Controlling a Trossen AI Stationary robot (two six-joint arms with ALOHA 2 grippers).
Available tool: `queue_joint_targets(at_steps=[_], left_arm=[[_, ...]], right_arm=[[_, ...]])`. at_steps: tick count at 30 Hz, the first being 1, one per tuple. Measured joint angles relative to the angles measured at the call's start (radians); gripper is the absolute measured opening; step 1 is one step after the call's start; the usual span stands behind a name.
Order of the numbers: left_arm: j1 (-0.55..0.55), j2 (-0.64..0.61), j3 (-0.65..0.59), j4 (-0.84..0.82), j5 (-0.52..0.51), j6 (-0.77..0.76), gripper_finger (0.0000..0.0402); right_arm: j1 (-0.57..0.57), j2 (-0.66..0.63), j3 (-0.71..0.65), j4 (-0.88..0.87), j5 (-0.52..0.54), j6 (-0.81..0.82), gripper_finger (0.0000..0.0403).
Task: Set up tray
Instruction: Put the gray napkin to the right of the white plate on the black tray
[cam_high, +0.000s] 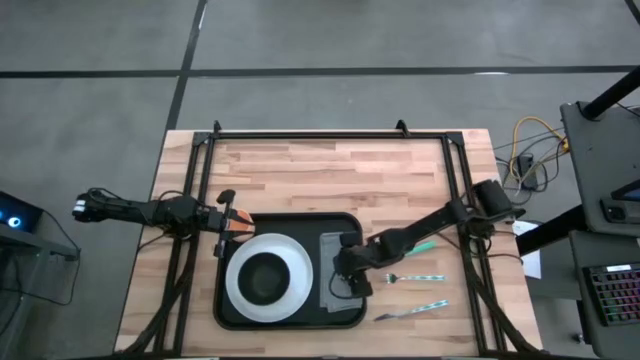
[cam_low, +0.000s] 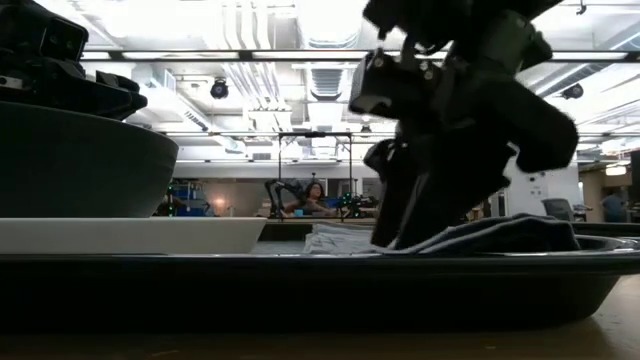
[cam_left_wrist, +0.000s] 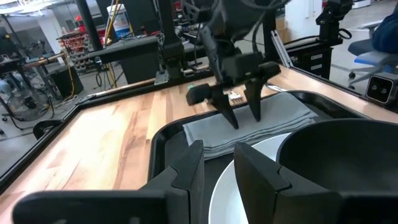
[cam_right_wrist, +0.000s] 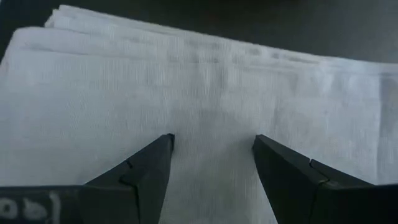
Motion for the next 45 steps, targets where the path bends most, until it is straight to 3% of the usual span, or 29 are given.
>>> queue_joint_targets(at_steps=[10, 45], left_arm=[[0.0, 0.0, 0.0, 0.0, 0.0, 0.0, 0.0071], [0.0, 0.012, 0.0, 0.0, 0.0, 0.0, 0.0071]], right_arm=[[-0.013, 0.105, 0.118, -0.029, -0.003, 0.016, 0.0215], [-0.019, 0.022, 0.067, -0.043, 0.001, -0.002, 0.0215]])
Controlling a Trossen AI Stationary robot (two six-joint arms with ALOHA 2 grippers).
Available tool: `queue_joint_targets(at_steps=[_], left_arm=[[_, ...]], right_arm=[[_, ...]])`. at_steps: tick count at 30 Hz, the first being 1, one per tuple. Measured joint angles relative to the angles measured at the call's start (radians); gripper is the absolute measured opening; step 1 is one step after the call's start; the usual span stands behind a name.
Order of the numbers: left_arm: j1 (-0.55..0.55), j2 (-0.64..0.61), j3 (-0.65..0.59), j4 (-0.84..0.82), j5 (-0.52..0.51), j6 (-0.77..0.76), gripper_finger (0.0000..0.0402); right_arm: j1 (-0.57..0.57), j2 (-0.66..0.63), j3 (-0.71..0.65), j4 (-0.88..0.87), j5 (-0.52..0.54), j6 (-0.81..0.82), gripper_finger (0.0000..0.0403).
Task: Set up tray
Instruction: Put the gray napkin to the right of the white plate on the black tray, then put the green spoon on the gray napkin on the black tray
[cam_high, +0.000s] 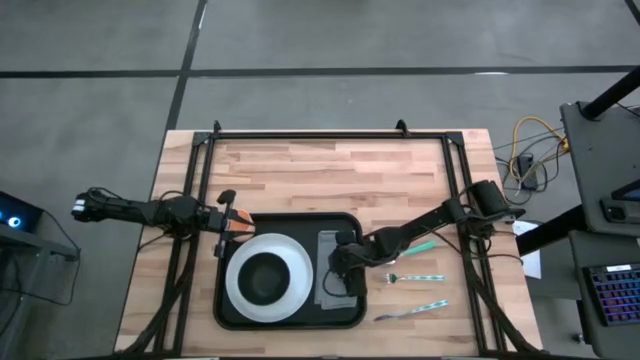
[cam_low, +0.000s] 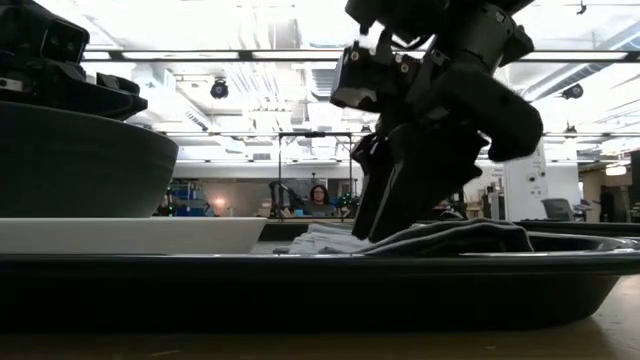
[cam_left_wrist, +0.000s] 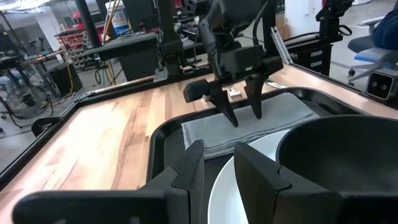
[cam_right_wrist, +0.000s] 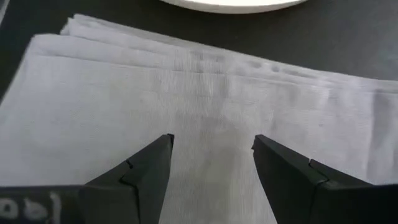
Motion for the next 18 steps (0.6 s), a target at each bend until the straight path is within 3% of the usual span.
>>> queue_joint_targets(at_steps=[18], left_arm=[[0.0, 0.016, 0.0, 0.0, 0.0, 0.0, 0.0071]], right_arm=[[0.011, -0.286, -0.157, -0.018, 0.001, 0.016, 0.0215]])
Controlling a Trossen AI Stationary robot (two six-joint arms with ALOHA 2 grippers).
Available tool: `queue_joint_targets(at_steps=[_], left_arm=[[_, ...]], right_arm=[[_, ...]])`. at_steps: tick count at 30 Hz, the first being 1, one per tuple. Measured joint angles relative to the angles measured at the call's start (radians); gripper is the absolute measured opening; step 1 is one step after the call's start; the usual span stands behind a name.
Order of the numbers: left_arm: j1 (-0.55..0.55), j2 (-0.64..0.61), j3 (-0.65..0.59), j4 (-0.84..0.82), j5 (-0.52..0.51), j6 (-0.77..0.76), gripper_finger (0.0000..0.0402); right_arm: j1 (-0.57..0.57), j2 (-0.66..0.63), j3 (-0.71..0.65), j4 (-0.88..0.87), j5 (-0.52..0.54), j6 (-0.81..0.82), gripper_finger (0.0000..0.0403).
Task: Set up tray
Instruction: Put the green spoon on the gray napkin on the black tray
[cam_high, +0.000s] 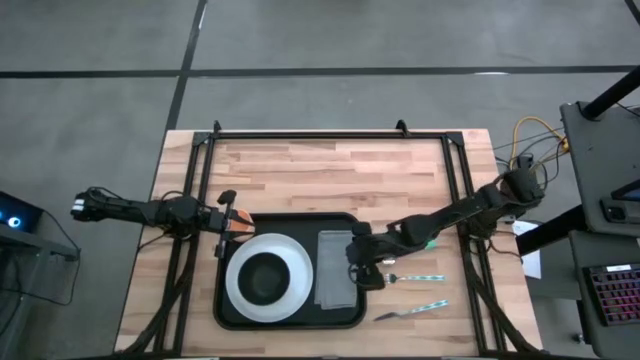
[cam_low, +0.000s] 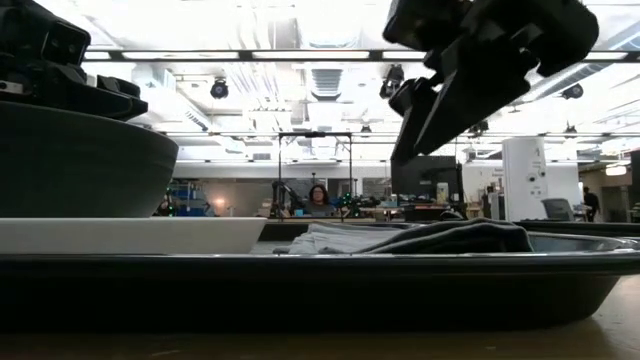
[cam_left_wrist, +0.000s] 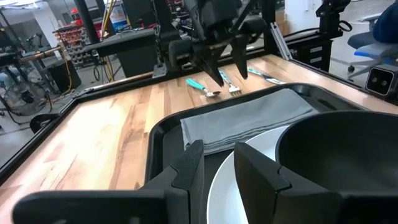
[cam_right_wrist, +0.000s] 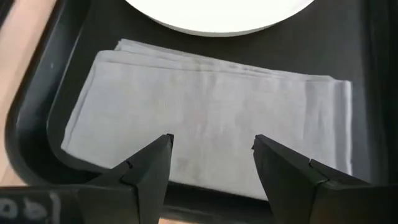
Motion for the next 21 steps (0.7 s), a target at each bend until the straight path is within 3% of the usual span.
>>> queue_joint_targets(at_steps=[21], left_arm=[[0.0, -0.001, 0.0, 0.0, 0.0, 0.0, 0.0071]], right_arm=[[0.019, -0.155, -0.125, -0.138, 0.007, 0.097, 0.0215]])
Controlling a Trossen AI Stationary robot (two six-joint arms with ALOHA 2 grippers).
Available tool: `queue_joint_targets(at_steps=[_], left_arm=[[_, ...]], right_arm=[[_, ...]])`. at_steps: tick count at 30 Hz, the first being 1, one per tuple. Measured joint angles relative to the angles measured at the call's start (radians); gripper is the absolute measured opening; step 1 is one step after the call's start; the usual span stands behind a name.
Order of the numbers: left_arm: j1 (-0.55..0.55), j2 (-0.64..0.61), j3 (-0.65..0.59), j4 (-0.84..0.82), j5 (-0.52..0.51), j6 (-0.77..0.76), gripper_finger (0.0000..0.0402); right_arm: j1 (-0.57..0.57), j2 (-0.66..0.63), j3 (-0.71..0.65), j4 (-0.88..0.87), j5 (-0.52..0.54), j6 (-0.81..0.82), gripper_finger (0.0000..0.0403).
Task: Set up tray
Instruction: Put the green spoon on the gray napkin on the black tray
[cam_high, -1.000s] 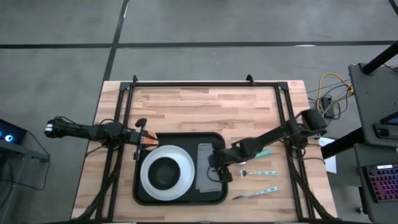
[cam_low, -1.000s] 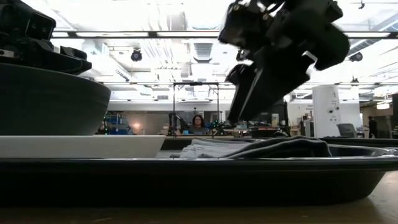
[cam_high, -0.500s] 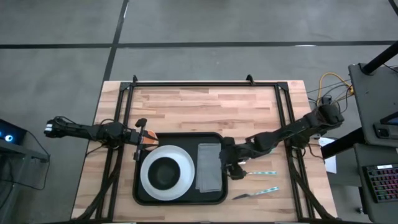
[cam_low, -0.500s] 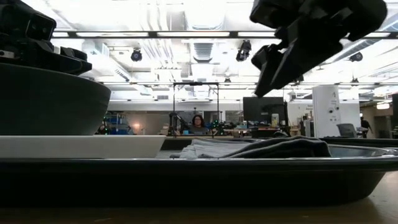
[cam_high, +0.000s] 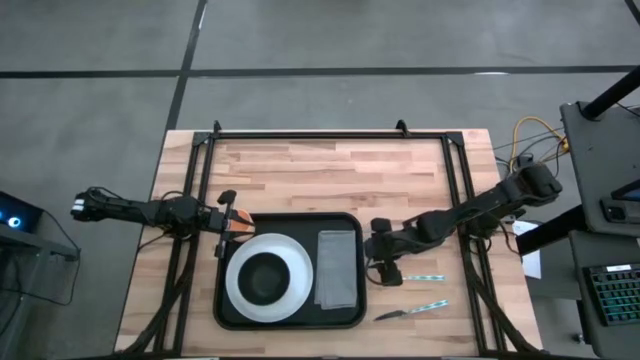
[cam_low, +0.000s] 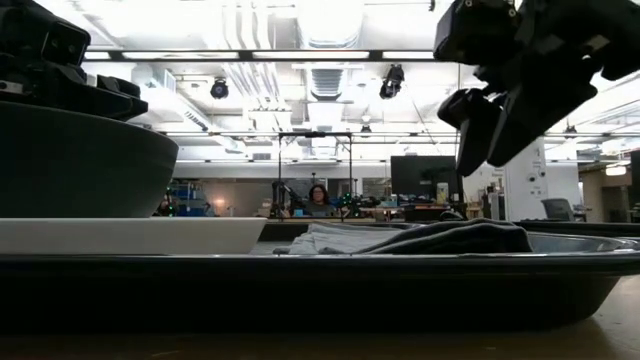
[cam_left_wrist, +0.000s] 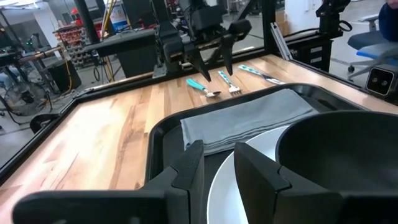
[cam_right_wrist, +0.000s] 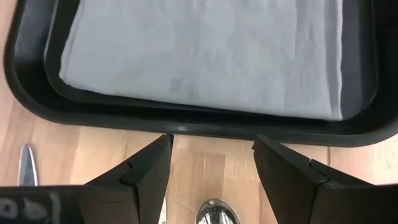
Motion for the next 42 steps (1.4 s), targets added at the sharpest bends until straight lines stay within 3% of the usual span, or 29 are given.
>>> queue_joint_targets(at_steps=[7, 15, 31, 37, 42], left_arm=[[0.0, 0.001, 0.0, 0.0, 0.0, 0.0, 0.0071], [0.0, 0.0, 0.0, 0.0, 0.0, 0.0, 0.0071], [0.0, 0.001, 0.0, 0.0, 0.0, 0.0, 0.0071], [0.0, 0.001, 0.0, 0.0, 0.0, 0.0, 0.0071], [0.0, 0.0, 0.0, 0.0, 0.0, 0.0, 0.0071]], right_arm=[[0.0, -0.045, 0.003, -0.043, 0.0, 0.033, 0.0215], [0.006, -0.116, -0.002, -0.302, 0.0, 0.2, 0.0215], [0.007, -0.176, 0.004, -0.296, -0.005, 0.202, 0.0215], [0.026, -0.164, 0.003, -0.288, -0.122, 0.24, 0.0215], [0.036, -0.148, 0.003, -0.315, -0.153, 0.295, 0.0215]])
